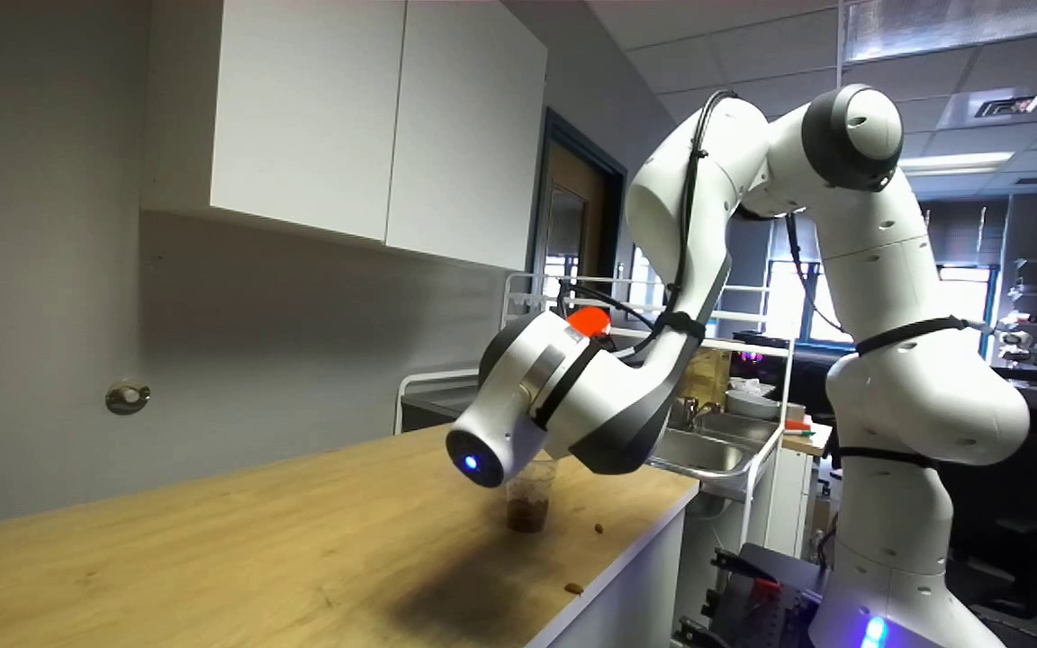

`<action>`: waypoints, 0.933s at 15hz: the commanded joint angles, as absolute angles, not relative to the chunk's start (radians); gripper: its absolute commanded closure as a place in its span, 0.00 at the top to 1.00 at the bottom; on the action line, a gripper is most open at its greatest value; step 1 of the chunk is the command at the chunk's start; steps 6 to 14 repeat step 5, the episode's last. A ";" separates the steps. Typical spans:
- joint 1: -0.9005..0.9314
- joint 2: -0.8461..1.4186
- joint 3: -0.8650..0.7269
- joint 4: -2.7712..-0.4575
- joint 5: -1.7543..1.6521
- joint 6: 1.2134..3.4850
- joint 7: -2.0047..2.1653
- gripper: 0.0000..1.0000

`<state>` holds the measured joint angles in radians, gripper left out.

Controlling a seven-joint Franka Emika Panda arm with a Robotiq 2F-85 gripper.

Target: Pour the contents in the orange cup into the clear cup

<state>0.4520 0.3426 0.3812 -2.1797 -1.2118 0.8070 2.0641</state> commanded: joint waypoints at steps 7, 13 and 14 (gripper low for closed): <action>0.448 0.368 0.381 -2.149 -1.233 0.781 2.053 0.03; 0.448 0.368 0.381 -2.149 -1.233 0.781 2.053 0.03; 0.448 0.368 0.381 -2.149 -1.233 0.781 2.053 0.03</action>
